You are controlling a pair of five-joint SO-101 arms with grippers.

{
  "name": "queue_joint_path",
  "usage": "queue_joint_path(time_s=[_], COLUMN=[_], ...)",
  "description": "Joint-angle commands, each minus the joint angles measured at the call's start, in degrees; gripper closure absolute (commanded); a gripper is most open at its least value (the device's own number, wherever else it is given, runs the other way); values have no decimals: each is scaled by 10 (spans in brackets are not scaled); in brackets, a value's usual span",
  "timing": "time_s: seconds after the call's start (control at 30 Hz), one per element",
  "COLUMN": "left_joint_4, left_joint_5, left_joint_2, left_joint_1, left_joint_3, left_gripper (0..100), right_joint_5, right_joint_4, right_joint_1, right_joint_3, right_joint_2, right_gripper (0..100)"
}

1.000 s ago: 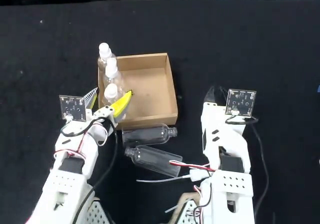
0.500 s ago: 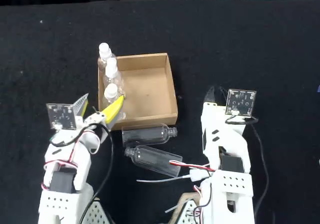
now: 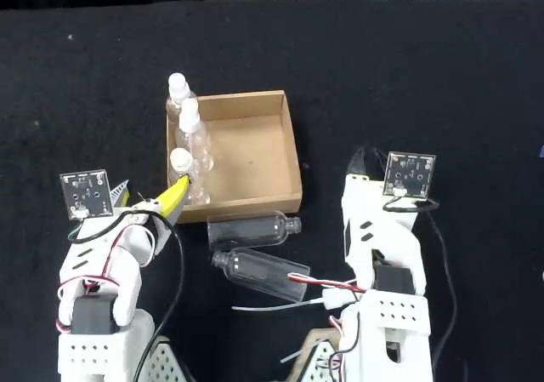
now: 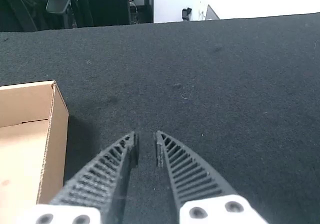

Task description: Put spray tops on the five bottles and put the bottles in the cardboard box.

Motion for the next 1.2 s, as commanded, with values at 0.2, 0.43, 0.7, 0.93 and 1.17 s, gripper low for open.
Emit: queue_joint_path(time_s=[0.2,0.43,0.7,0.93,1.17], left_joint_4=[38,179,193,165,91], left_joint_5=[7,3,-18,-223,-229], left_joint_2=[-2,-2,-1,-2,4], left_joint_1=[102,111,-5,-87,-113], left_joint_3=[-49,-85,-83,-46,29], left_gripper=[668,667,667,668,668], right_joint_5=[4,4,4,4,4], right_joint_4=[-2,-2,-2,-2,-2], right_joint_1=[-9,-9,-9,-9,-9], right_joint_3=[-2,-3,-2,-3,-4], right_joint_2=[8,8,8,8,8], right_gripper=[946,946,946,946,946])
